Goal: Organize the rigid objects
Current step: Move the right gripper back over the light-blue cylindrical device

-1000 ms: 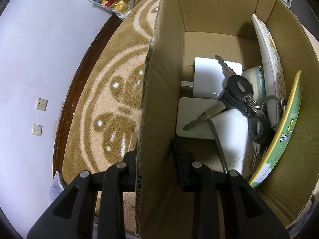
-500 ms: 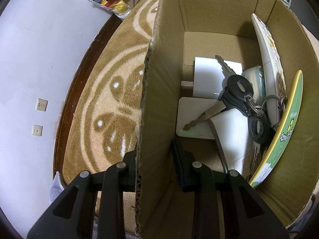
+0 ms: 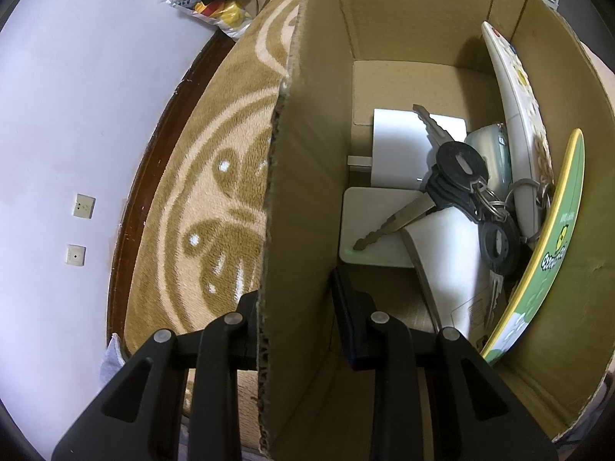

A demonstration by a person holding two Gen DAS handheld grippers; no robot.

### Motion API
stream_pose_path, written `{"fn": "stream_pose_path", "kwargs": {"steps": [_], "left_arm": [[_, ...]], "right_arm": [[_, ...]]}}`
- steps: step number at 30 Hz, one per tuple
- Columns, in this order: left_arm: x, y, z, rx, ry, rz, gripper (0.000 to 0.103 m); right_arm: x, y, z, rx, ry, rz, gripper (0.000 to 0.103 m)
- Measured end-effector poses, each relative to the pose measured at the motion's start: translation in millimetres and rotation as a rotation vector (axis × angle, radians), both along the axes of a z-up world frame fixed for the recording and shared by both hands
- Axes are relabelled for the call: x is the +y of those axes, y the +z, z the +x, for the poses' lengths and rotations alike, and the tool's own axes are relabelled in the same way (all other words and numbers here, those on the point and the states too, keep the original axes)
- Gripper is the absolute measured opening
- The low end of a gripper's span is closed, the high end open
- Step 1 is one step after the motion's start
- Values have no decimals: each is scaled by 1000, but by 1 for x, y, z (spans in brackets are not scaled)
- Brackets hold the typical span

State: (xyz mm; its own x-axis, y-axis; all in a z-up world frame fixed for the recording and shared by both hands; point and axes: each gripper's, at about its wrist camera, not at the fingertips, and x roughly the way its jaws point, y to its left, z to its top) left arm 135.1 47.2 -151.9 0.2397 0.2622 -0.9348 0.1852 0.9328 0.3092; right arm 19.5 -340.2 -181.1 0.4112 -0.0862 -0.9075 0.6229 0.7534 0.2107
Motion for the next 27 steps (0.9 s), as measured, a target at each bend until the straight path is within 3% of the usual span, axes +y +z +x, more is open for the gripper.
{"fn": "stream_pose_path", "kwargs": {"steps": [9,18,23,26,27], "left_arm": [[-2,2,-1,-1,-4,4,28],[-2,3,-1,0,-5,7,28],[-2,1,0,2,-9,13,28],[-2,0,1,4,-7,13,28],[-2,0,1,4,-8,14,28]], "right_arm": [[-21,-14,1,26,-77,57,91],[-39,-21,-8,-7,-165,143,91],[-43,-22,-3,-4,-173,138,91],[-44,-27,2,-3,-163,156,78],[-45,-30,4,-4,-156,169,68]]}}
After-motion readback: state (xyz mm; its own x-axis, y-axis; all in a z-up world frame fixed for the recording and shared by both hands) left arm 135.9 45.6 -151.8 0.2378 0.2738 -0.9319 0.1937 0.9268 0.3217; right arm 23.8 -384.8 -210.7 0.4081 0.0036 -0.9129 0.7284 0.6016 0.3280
